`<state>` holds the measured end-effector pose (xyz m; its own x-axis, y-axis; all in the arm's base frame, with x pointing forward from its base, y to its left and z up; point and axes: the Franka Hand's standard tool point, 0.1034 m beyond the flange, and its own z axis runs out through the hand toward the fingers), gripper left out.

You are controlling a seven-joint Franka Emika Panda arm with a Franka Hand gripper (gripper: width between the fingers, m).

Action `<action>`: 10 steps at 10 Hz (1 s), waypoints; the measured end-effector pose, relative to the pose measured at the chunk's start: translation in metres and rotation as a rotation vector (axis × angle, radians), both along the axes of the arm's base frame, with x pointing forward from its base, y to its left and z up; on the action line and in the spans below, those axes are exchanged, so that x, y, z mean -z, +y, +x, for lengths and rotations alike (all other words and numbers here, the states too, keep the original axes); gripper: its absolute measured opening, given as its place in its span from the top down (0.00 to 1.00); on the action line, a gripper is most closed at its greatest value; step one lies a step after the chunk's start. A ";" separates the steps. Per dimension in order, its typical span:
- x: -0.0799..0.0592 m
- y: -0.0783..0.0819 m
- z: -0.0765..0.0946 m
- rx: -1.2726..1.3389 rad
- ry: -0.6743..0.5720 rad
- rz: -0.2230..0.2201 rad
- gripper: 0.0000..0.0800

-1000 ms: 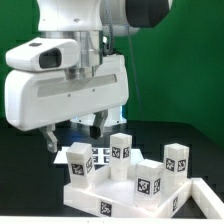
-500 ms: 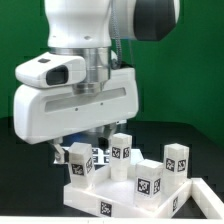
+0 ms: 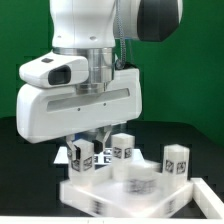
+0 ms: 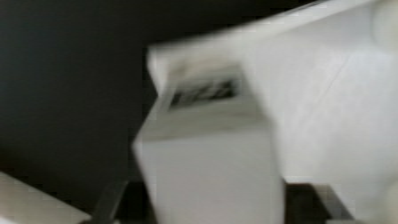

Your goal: Assemble square table

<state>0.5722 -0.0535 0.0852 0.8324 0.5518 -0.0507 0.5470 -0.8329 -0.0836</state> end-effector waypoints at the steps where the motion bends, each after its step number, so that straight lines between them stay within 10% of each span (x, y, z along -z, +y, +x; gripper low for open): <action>1: 0.000 0.000 0.000 0.001 0.000 0.000 0.64; 10: 0.002 0.014 -0.010 0.411 0.040 -0.022 0.64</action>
Offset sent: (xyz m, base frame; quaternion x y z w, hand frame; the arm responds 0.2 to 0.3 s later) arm -0.0081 0.0049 -0.0114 -0.0231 0.0702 0.0540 0.9958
